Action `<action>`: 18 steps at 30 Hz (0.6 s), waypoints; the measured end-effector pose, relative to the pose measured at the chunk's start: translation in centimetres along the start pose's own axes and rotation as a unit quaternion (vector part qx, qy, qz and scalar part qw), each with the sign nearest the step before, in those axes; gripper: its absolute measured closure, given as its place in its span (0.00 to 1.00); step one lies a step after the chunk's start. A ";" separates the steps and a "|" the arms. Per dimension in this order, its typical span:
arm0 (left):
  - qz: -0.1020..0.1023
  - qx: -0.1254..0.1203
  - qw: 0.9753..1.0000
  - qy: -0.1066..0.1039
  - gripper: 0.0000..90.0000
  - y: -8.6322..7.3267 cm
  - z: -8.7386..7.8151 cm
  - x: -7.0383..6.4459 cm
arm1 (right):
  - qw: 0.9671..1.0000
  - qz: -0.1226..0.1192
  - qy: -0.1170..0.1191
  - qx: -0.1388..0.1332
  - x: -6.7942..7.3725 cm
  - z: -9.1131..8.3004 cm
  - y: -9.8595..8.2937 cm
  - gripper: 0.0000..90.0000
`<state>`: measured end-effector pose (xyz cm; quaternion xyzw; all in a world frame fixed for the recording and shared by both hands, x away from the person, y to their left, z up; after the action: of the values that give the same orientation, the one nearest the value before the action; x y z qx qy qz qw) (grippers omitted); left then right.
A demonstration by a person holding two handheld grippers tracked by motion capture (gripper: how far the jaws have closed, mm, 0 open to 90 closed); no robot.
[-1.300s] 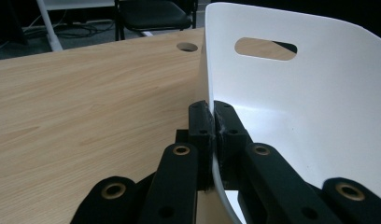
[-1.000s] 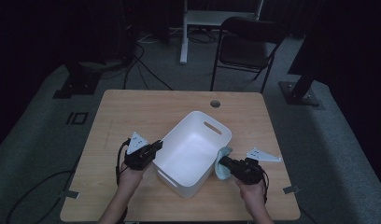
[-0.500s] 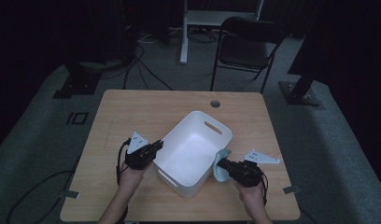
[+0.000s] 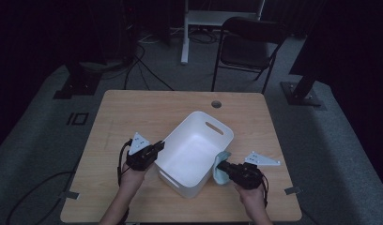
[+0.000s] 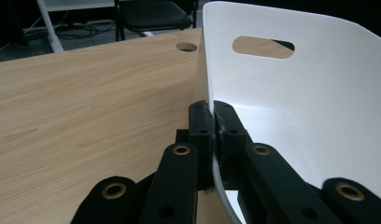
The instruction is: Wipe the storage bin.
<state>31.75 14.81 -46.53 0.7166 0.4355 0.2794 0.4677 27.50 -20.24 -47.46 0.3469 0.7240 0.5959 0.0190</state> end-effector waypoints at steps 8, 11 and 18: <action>-0.001 0.001 1.000 0.006 0.98 0.0 0.0 -0.1 | 1.000 0.007 0.010 -0.001 0.0 -0.4 -0.4 0.95; -0.002 0.001 1.000 0.005 0.97 0.0 0.0 -0.1 | 1.000 -0.003 0.027 -0.007 0.8 -0.9 -0.2 0.95; -0.005 0.000 1.000 -0.003 0.97 0.0 0.1 -0.1 | 1.000 -0.019 0.022 0.000 1.5 0.0 -0.8 0.95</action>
<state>31.76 14.70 -46.55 0.7154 0.4374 0.2750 0.4704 26.01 -19.50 -47.62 0.3197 0.7309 0.6028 0.0149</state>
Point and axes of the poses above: each handheld gripper's, and its own axes: z roughly forward along the jaws, y roughly out of its top, x roughly to its left, the point moved 1 cm from there along z, roughly forward along the jaws, and after that the axes turned 10 degrees about y, right-handed, at the moved point
